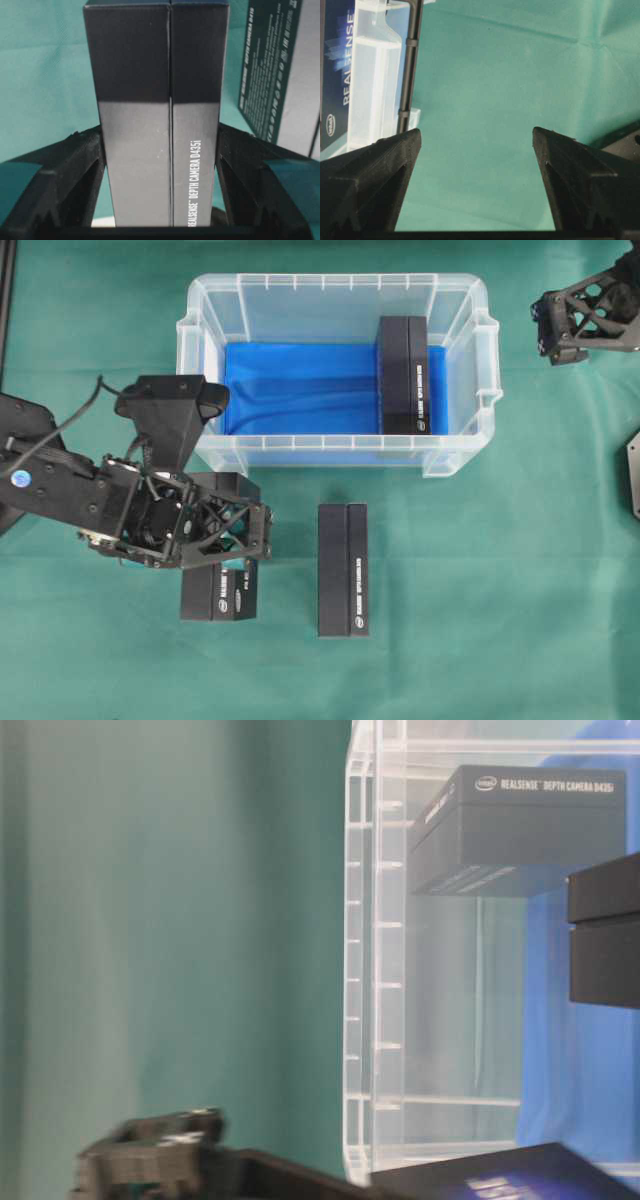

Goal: Take out the box from the case.
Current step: 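Carry the held box forward and lower it onto the cloth left of the first box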

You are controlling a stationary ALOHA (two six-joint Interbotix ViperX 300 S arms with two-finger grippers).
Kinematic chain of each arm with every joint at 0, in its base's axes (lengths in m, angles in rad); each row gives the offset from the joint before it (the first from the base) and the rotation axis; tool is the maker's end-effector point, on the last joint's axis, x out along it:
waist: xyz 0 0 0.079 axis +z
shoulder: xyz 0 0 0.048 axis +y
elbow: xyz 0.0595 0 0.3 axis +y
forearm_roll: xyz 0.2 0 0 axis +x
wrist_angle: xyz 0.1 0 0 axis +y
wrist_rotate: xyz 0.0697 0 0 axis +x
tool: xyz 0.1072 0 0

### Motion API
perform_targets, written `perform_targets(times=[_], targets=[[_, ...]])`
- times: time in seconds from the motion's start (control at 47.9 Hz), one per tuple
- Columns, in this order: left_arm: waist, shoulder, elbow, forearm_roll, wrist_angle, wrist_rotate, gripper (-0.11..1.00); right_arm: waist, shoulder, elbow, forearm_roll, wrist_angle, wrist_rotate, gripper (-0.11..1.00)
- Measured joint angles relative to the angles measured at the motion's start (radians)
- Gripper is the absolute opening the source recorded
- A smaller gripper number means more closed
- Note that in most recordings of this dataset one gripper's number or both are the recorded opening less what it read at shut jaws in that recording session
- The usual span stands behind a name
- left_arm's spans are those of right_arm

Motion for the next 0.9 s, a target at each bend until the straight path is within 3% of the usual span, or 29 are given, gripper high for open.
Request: perform_targets(times=[0.23,0.898], targets=[[0.0,0.058,0.031,-0.002,-0.08,0.009,0.62,0.0,0.0,0.0,0.0,0.0,0.002,0.89],[-0.003,0.114,0.064,-0.014,-0.135,0.02,0.62,0.0,0.0,0.0,-0.002,0.0,0.006,0.89]])
